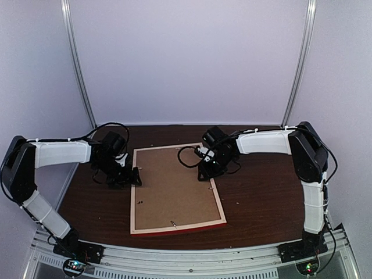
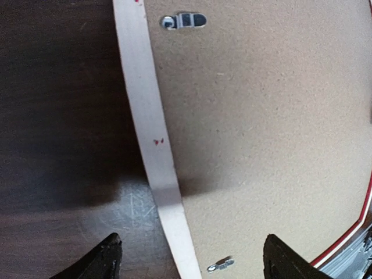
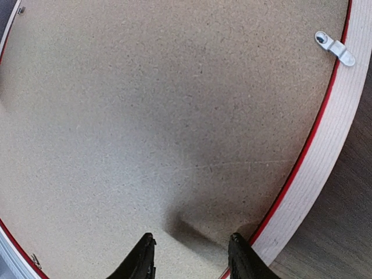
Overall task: Put the photo into the frame
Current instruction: Press the fastener onto the backboard.
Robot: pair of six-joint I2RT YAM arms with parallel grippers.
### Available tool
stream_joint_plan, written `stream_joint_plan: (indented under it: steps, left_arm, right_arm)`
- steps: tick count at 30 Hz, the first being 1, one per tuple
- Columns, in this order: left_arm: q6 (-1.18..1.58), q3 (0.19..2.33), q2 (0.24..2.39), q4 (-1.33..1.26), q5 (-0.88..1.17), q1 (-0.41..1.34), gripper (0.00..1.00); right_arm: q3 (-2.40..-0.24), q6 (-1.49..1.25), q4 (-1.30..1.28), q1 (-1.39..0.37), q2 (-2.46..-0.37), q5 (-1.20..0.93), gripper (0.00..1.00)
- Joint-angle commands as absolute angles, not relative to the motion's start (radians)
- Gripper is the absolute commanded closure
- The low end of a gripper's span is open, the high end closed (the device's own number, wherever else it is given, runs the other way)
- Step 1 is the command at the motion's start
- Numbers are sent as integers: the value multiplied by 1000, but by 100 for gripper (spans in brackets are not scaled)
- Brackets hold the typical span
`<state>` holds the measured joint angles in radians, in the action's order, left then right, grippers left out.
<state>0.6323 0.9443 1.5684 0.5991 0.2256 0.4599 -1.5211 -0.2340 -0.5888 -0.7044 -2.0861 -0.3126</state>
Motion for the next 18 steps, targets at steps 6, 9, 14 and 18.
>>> stream_joint_plan:
  steps: [6,9,14,18]
  left_arm:
    - [571,985,1552,630,136,440,15]
    - [559,986,1558,603,149,429,15]
    - [536,991,1570,555,197,407,15]
    - [519,1001,1599,534,253,389,15]
  right_arm:
    - [-1493,-227,-655,-668,-2126,-268,56]
    - [-1490,-222,-636,-668,-2101,-309,55]
    - [-1485,-225,-600,-669,-2039,-342,54]
    - [-1471,-236,-579,-668,-1969,-331,52]
